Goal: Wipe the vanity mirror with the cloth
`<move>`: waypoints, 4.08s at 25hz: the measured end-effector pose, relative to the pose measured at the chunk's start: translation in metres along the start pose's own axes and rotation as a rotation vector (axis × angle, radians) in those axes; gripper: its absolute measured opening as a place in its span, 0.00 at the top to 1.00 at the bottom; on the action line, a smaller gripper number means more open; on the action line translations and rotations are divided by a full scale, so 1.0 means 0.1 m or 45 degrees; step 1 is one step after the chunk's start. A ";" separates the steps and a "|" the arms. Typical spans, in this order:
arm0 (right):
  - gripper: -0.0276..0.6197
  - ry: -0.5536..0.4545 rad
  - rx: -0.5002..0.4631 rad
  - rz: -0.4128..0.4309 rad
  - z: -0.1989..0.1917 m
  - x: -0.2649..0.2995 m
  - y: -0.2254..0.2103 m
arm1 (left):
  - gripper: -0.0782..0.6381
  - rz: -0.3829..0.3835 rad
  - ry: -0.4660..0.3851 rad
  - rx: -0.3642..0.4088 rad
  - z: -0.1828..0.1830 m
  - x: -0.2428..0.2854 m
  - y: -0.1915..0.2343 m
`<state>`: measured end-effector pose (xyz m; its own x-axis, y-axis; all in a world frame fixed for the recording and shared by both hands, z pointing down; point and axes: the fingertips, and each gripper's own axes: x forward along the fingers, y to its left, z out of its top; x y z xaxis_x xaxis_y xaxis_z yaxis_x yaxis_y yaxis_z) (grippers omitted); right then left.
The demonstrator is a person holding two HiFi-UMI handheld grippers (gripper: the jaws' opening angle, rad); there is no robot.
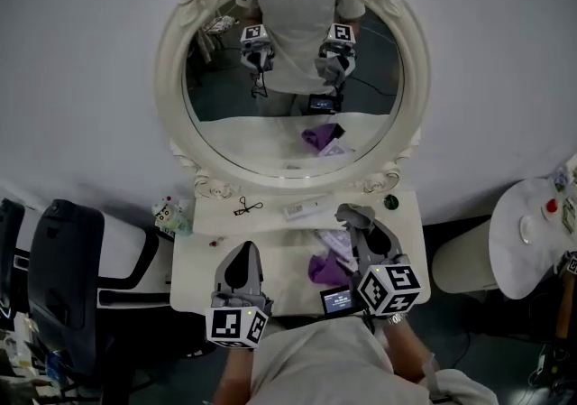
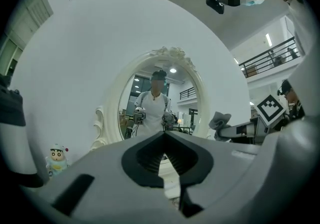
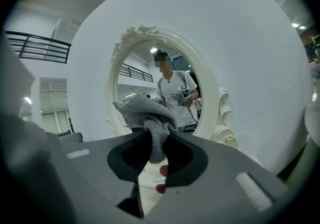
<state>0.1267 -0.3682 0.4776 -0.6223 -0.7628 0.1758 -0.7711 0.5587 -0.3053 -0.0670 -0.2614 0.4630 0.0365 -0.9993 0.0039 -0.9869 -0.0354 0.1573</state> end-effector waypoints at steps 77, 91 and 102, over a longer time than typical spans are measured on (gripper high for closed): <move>0.86 -0.213 -0.384 0.100 2.37 1.97 2.15 | 0.89 -0.188 -0.187 0.216 2.14 0.28 0.87; 0.86 -0.204 -0.451 0.083 2.33 2.15 2.17 | 0.89 -0.139 -0.155 0.231 2.09 0.25 0.95; 0.86 -0.235 -0.471 -0.189 2.59 1.64 0.89 | 0.89 -0.368 -0.149 0.196 1.91 0.70 0.17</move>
<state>-0.0094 -0.5282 0.2368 -0.4923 -0.8704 0.0122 -0.8677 0.4918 0.0719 -0.1109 -0.3337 0.2771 0.3085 -0.9418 -0.1336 -0.9508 -0.3093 -0.0157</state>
